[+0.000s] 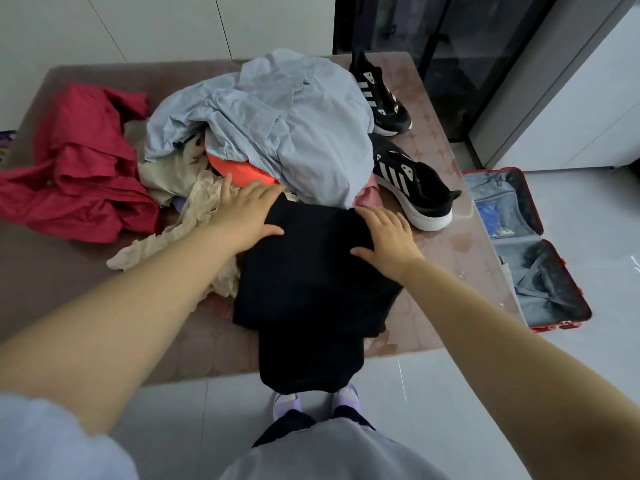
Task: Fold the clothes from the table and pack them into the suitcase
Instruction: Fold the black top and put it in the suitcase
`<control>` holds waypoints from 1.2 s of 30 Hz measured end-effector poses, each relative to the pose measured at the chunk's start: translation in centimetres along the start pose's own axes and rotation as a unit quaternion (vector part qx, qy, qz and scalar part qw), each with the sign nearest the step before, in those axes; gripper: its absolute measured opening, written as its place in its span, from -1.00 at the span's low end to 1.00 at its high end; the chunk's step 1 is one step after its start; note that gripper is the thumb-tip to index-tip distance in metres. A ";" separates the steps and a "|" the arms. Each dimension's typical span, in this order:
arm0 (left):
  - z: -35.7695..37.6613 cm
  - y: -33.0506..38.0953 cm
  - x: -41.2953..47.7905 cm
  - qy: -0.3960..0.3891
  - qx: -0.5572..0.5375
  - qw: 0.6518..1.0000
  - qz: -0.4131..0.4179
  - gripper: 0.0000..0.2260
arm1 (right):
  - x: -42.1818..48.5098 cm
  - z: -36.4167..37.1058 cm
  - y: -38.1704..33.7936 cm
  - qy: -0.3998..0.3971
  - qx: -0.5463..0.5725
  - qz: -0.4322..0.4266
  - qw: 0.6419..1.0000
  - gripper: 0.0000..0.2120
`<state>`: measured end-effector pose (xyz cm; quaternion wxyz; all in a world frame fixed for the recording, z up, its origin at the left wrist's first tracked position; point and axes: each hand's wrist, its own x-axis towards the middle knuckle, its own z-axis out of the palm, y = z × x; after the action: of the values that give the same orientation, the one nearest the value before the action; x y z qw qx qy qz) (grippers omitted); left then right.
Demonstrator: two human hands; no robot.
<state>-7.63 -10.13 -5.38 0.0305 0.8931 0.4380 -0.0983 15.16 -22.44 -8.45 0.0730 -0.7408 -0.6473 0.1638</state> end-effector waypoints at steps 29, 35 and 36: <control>-6.5 2.5 1.5 0.182 -0.160 0.967 0.080 -0.85 | 2.7 -11.2 0.3 0.019 -0.032 -0.003 0.999 -0.52; -6.9 2.3 0.8 0.325 -0.183 0.923 0.094 -0.85 | 0.9 -11.9 -0.6 0.273 -0.063 -0.073 0.957 -0.72; -6.5 2.3 0.5 0.321 -0.181 0.922 0.117 -0.77 | 0.1 -11.1 -0.6 0.272 -0.067 -0.075 0.957 -0.69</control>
<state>-4.60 -10.25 0.78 0.0609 0.9008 0.3268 0.2793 18.30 -21.12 2.09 0.2080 -0.7102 -0.6660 -0.0936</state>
